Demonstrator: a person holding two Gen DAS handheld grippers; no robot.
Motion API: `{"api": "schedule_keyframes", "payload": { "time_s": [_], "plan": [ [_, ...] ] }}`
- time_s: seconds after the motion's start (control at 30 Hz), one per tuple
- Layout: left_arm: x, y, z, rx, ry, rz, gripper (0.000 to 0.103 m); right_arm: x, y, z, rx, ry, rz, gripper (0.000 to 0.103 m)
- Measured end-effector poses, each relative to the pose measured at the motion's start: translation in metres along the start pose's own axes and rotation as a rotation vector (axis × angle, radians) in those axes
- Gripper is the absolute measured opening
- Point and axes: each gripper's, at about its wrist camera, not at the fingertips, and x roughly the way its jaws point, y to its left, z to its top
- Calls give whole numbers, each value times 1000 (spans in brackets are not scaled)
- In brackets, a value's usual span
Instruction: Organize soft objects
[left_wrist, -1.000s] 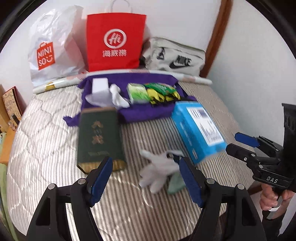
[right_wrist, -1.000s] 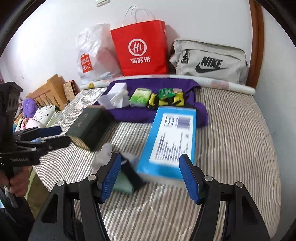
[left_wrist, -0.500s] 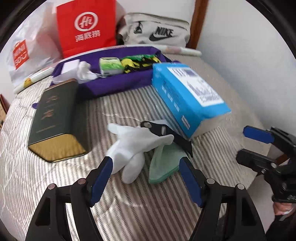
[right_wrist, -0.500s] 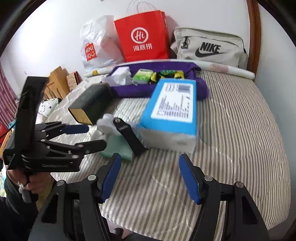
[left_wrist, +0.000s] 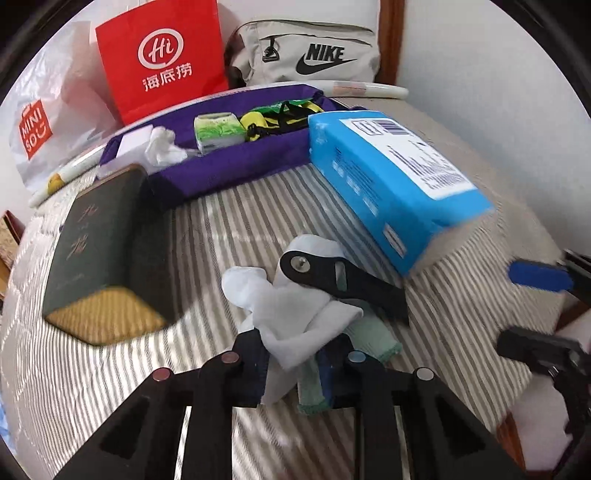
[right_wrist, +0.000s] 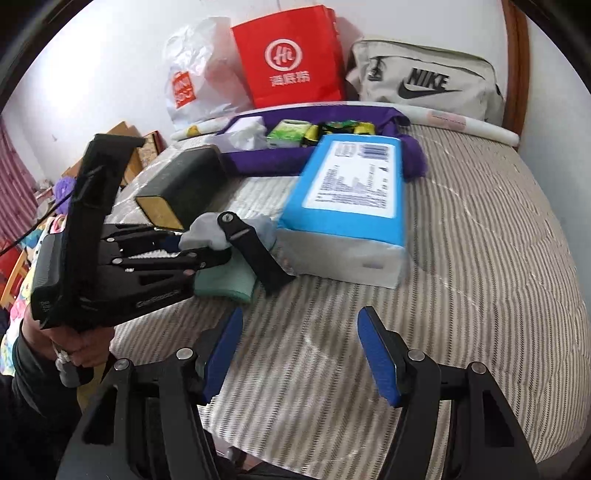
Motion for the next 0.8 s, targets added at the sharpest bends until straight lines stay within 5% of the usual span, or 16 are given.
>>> {"api": "schedule_keyframes", "payload": {
  "time_s": [0.37,0.53,0.8],
  "plan": [
    [-44,48,-51,-116,2,-50,19,15,58,0,-153,10,94,65],
    [-53,72,-61,-169,-11,-7,19,35,79,2,-233,22,70,65],
    [-59,96,-70,-230,-34,-47,19,70,91,-2,-371,76,-32,68]
  ]
}}
